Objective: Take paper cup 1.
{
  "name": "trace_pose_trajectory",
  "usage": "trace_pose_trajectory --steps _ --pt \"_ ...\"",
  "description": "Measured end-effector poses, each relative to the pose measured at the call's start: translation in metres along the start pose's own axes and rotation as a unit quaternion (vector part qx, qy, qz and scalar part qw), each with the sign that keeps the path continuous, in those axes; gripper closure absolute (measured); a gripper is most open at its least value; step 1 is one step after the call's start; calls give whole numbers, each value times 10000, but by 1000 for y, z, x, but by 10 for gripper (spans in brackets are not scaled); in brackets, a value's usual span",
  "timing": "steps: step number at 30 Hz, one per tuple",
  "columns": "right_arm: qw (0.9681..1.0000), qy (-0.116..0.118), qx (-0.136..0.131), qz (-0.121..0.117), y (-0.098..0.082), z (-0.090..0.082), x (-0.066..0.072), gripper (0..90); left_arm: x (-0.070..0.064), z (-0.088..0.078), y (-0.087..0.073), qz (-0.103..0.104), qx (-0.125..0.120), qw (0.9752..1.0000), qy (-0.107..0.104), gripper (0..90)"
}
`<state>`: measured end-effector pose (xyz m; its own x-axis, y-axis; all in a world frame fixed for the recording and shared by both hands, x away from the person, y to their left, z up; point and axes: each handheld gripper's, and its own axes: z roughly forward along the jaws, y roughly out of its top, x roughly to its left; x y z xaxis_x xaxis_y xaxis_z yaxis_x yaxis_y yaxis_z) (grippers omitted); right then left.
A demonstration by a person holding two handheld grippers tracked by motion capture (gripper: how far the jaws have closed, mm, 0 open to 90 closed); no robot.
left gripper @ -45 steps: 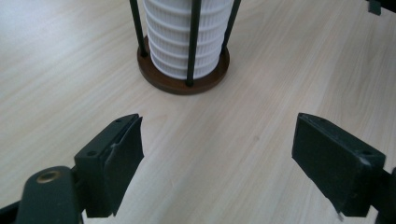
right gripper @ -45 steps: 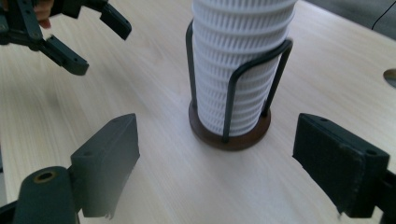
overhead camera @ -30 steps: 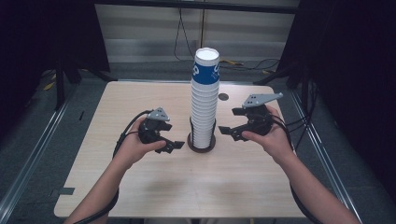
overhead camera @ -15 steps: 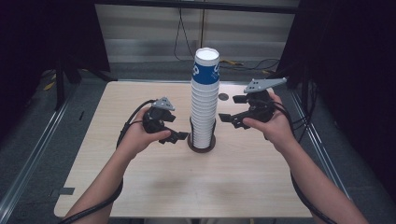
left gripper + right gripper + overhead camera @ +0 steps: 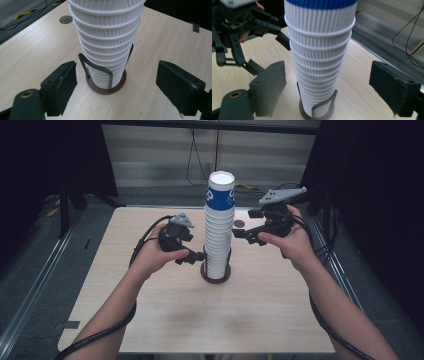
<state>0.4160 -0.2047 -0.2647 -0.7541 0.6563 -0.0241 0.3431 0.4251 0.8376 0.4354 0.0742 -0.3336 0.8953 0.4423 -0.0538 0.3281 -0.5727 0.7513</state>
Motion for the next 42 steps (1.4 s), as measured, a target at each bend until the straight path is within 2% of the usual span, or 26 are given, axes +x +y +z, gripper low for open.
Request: trace_pose_trajectory --steps 5,6,10,11,15,16,17,20,28,33,36,37,42 --pt "10000 9 -55 21 9 0 0 133 2 -1 4 42 16 10000 56 168" --pt "10000 11 -53 32 10 0 -1 133 3 -2 6 -12 -16 10000 55 167" --pt "10000 -4 -83 22 16 1 -1 133 4 -4 9 9 -37 10000 91 167" --pt "9999 12 -116 57 18 1 -1 133 3 -3 10 -57 -102 9999 84 167" --pt "9999 30 -146 35 25 3 0 133 4 -4 14 27 -61 10000 71 167" --pt "9999 36 -139 19 27 4 0 131 3 -3 15 -37 -84 9999 70 167" --pt "9999 3 -117 -1 28 5 1 131 4 -3 16 42 -56 10000 67 167" --pt "9999 0 -139 4 33 8 1 131 3 -1 21 95 -14 9999 63 167" --pt "9998 33 -216 36 43 13 0 131 4 5 28 125 -20 9999 24 165" --pt "9999 26 -167 -7 47 18 1 129 5 8 30 111 -35 9999 22 165" --pt "9998 15 -206 19 49 22 1 127 6 9 32 140 -74 9999 2 164" --pt "9997 45 -217 38 49 24 1 127 6 9 32 73 -141 9999 14 163" --pt "9996 92 -259 55 51 30 3 125 8 9 33 135 -171 9998 0 162"
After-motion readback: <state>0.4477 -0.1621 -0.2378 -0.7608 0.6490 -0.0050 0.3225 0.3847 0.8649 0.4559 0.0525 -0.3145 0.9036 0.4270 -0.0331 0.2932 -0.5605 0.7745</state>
